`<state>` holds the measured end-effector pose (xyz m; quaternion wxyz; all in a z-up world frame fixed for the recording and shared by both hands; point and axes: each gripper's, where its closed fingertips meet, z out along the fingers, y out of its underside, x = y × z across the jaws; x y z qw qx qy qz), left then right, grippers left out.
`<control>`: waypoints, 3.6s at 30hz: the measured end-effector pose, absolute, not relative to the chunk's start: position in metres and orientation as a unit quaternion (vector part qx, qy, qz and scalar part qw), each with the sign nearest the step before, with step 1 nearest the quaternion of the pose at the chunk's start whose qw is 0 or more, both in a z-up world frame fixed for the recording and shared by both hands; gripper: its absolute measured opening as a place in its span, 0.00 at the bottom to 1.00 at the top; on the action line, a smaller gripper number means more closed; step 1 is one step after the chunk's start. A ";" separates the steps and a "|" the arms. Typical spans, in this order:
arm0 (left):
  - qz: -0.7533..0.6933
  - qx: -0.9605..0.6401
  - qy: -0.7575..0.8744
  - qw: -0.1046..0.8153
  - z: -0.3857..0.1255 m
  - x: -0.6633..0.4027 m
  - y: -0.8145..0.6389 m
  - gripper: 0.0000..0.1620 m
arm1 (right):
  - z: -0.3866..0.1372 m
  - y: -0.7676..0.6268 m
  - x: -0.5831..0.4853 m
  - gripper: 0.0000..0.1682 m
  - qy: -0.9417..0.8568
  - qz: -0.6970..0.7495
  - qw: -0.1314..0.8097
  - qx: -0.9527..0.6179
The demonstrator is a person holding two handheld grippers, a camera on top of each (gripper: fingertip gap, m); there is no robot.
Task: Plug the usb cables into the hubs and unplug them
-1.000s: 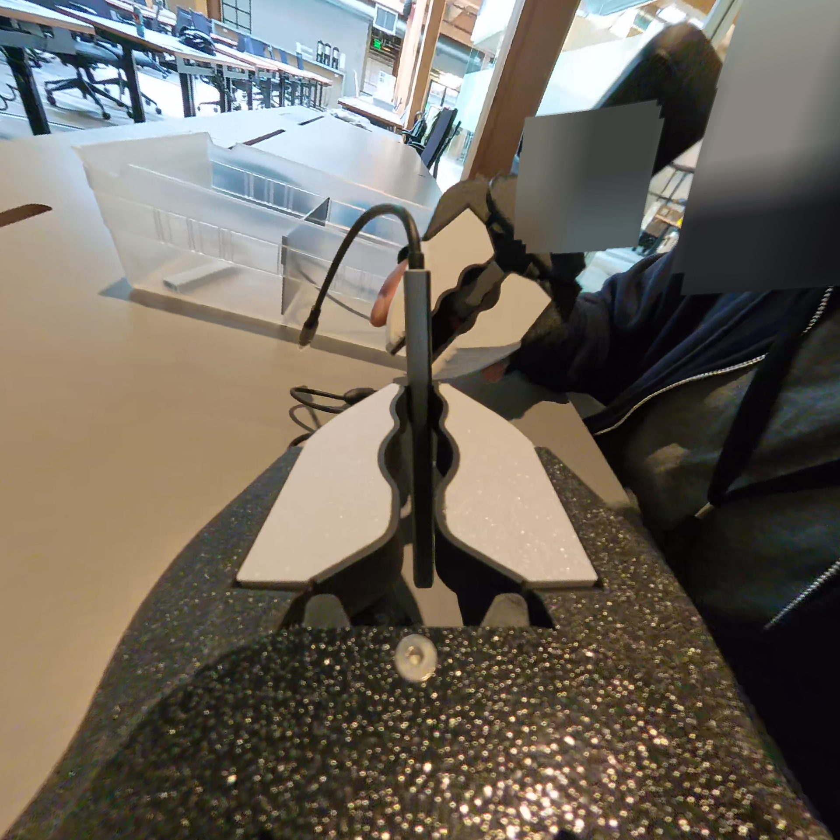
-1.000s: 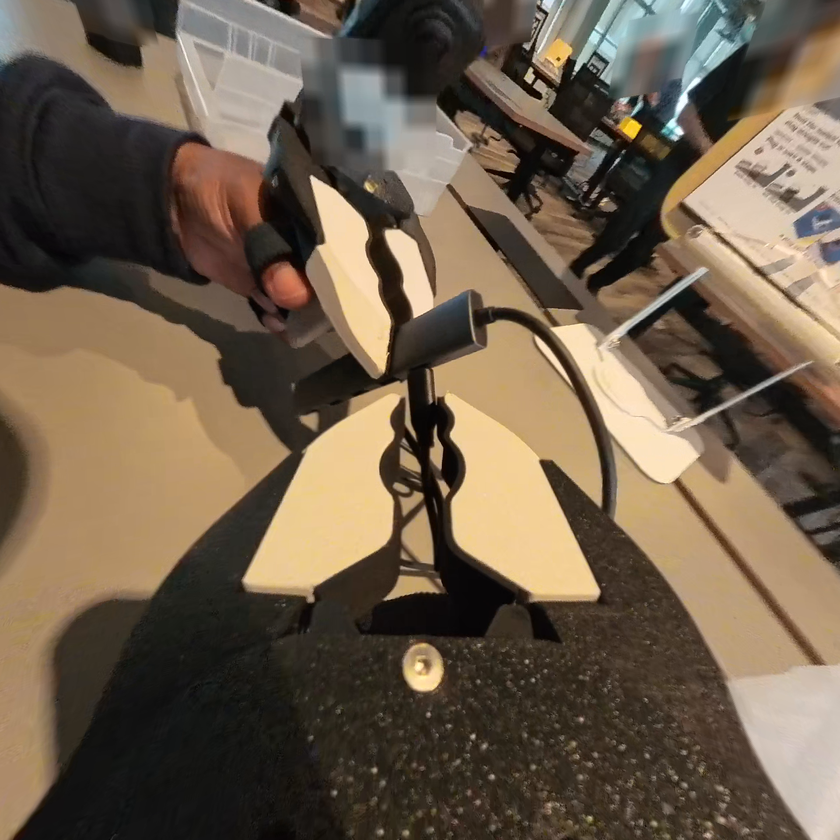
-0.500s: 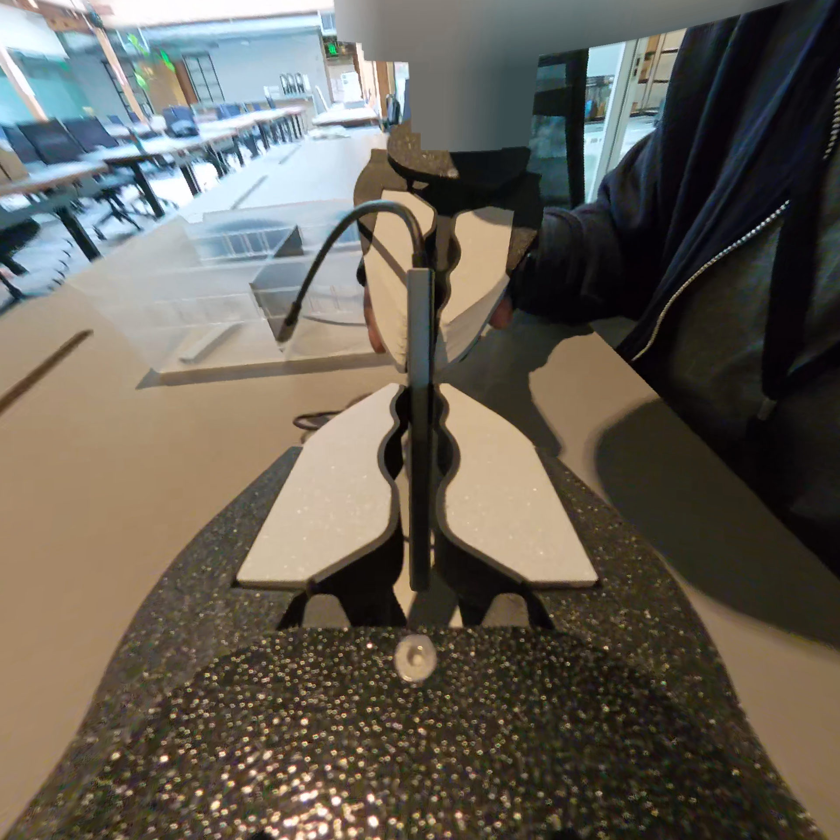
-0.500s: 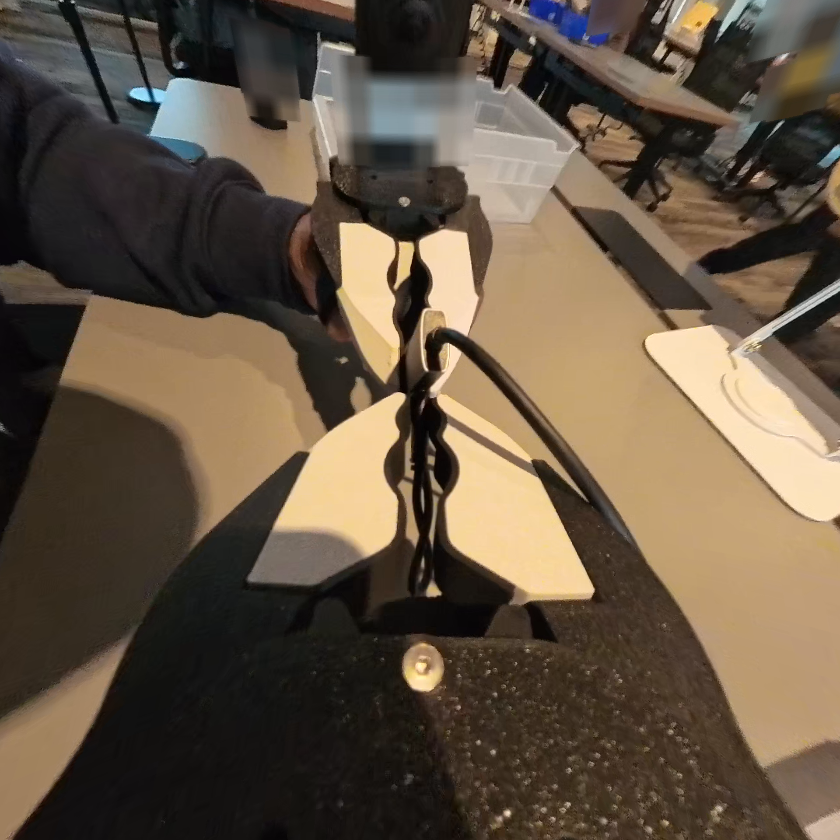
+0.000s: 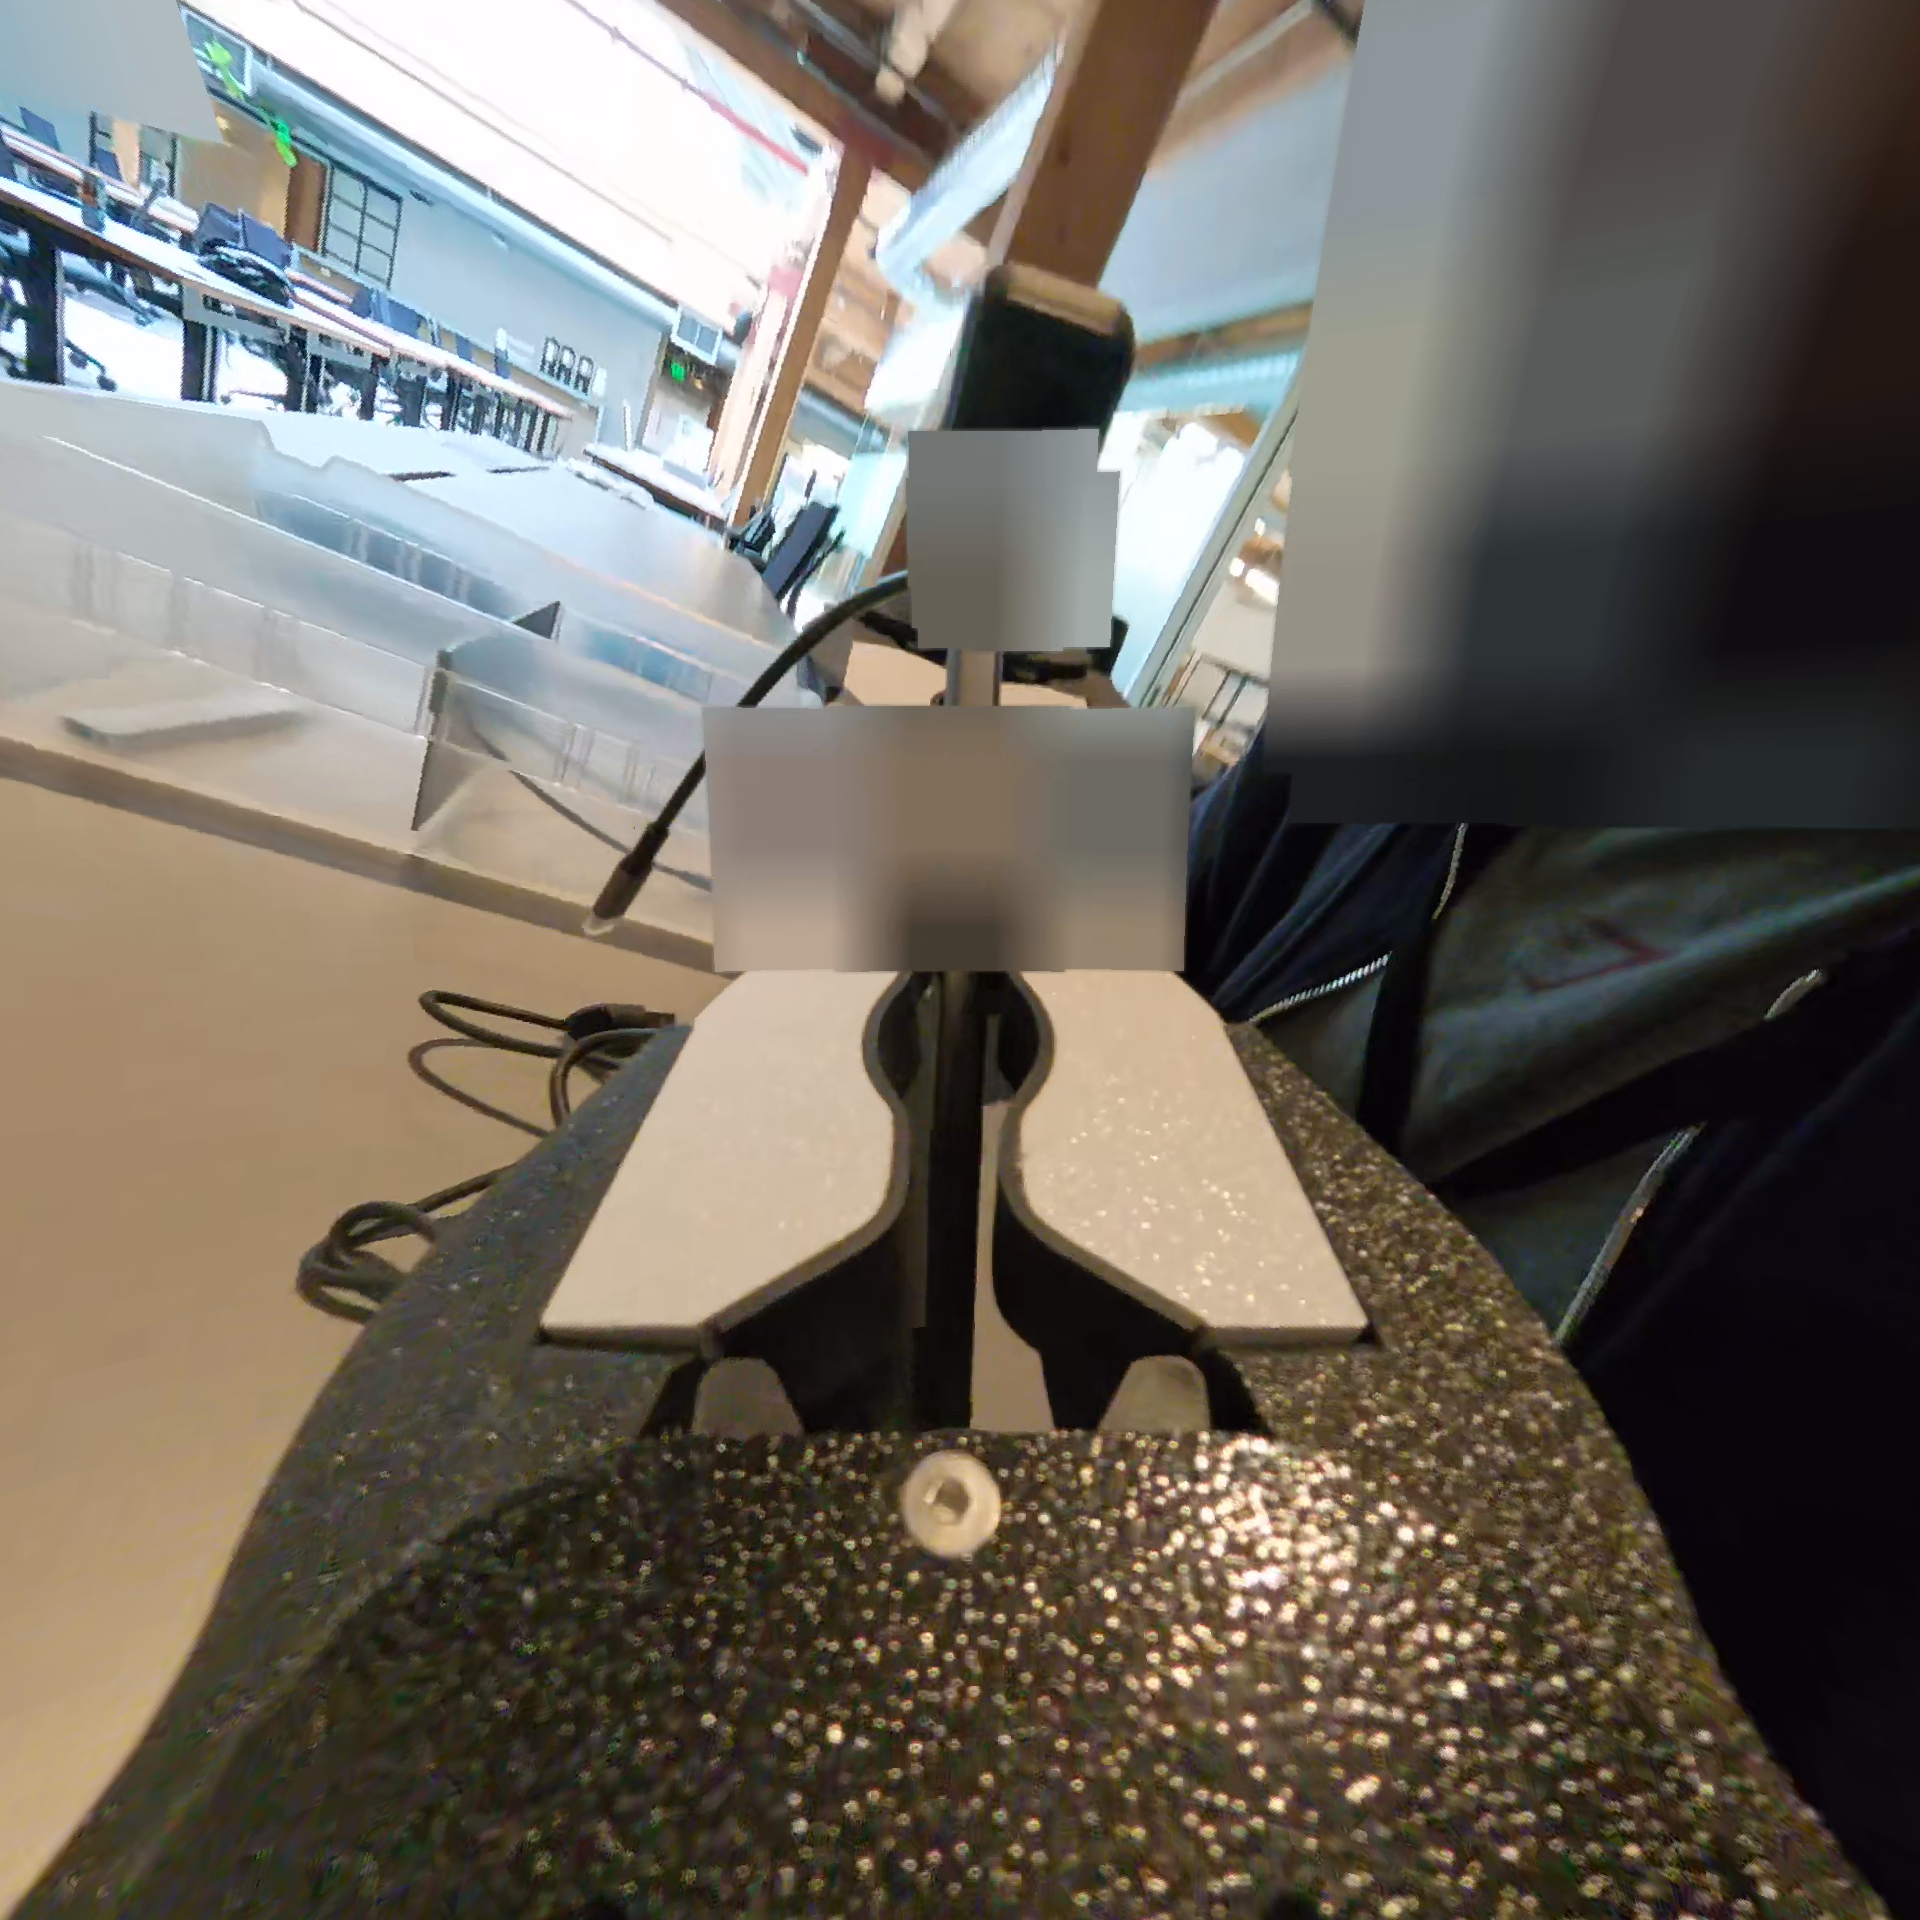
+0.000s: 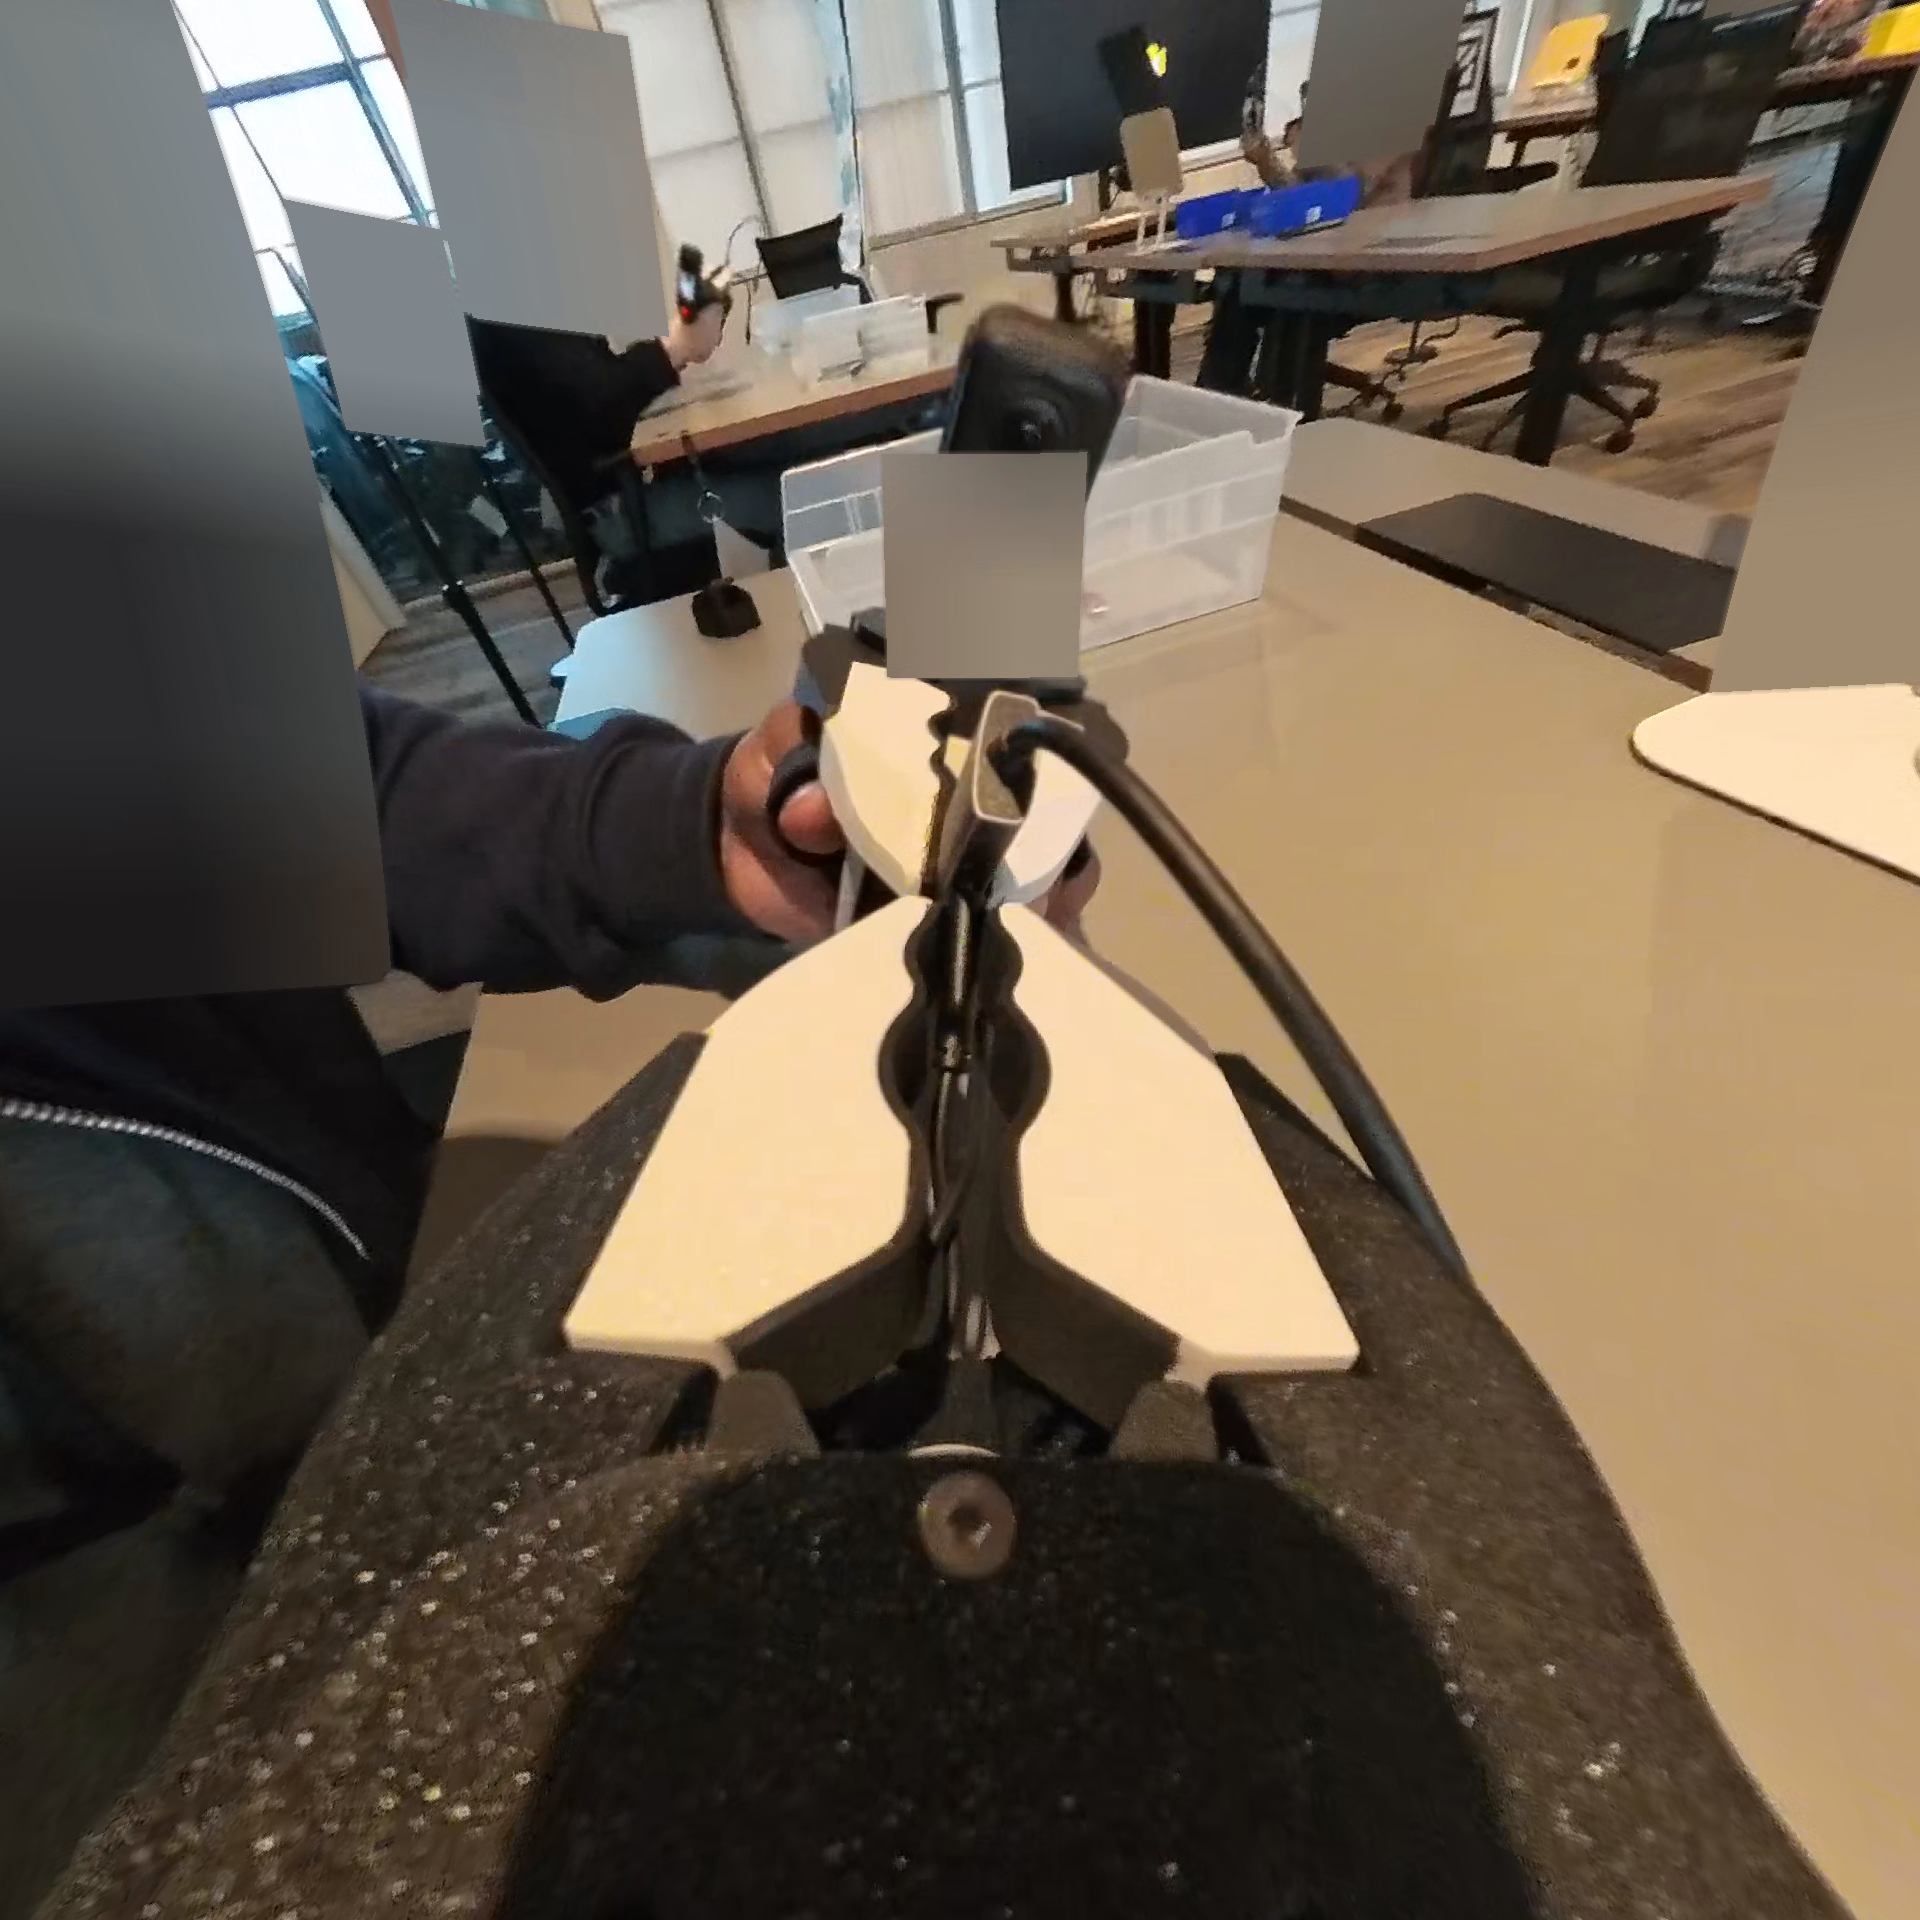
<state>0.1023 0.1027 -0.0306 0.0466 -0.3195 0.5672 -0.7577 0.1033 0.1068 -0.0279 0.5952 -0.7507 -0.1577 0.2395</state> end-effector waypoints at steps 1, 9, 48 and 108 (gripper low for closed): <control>-0.765 -0.325 0.554 0.042 -0.030 0.104 0.103 0.06 | -0.027 0.107 0.104 0.03 -0.154 0.238 0.597 -0.750; -0.769 -0.345 0.537 0.047 -0.031 0.109 0.104 0.06 | -0.031 0.108 0.110 0.03 -0.141 0.247 0.590 -0.756; -0.737 -0.452 0.475 0.164 -0.037 0.116 0.197 0.06 | 0.223 -0.061 0.260 0.03 -0.096 -0.037 0.833 -0.544; -0.723 -0.440 0.505 0.169 -0.034 0.113 0.184 0.06 | -0.111 -0.036 0.321 0.12 -0.051 -0.081 0.350 -0.932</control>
